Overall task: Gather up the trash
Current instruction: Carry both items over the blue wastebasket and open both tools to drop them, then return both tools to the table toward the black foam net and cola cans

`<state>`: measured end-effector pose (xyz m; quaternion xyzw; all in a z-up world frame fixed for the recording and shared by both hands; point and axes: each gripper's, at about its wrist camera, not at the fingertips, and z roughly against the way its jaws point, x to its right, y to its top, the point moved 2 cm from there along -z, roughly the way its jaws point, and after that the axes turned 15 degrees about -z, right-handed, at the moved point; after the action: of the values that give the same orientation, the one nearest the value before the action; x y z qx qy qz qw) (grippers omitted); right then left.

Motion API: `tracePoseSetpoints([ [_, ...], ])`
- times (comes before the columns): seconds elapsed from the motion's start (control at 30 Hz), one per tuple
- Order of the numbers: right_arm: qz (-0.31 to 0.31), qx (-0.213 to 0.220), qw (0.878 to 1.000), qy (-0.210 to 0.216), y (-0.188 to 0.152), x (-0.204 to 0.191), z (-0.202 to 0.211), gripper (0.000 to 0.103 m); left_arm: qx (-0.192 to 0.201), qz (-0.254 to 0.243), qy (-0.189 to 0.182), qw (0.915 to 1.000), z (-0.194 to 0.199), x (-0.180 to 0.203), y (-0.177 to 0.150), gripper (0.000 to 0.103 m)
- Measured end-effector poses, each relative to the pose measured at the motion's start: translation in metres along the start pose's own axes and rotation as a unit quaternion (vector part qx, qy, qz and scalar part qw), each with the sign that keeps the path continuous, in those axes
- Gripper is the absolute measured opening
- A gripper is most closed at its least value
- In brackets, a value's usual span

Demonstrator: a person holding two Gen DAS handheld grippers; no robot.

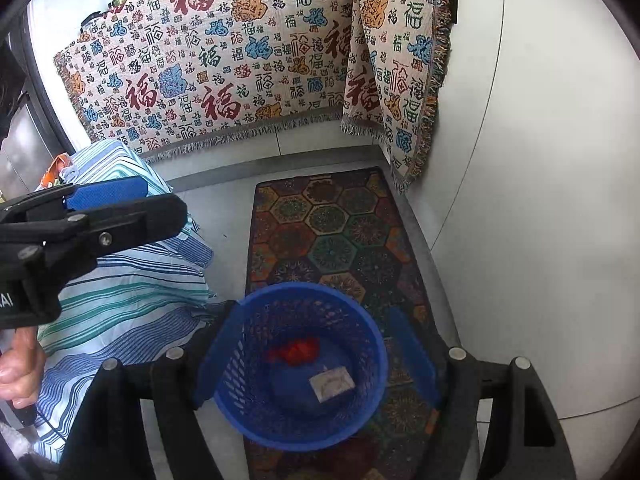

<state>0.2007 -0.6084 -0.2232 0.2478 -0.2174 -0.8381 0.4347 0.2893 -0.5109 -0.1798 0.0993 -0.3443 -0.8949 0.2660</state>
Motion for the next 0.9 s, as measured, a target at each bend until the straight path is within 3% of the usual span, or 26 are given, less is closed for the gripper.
tracePoseSetpoints([
  [0.27,0.014,0.028,0.999,0.013,0.001,-0.023,0.03,0.078,0.005,0.014,0.024,0.9996,0.042,-0.011,-0.032,0.073],
  [0.5,0.047,0.058,0.996,0.046,-0.014,-0.069,0.072,0.078,-0.002,0.038,0.067,0.997,0.114,-0.031,-0.108,0.075],
  [0.57,0.066,0.065,0.993,0.071,-0.031,-0.102,0.089,0.078,-0.002,0.041,0.089,0.9952,0.139,-0.036,-0.133,0.078],
  [0.77,0.111,0.056,0.986,0.111,-0.078,-0.174,0.096,0.079,-0.012,0.082,0.151,0.9851,0.203,-0.067,-0.207,0.081],
  [0.9,0.132,0.024,0.981,0.138,-0.114,-0.228,0.086,0.079,-0.022,0.143,0.186,0.9717,0.238,-0.107,-0.259,0.081],
])
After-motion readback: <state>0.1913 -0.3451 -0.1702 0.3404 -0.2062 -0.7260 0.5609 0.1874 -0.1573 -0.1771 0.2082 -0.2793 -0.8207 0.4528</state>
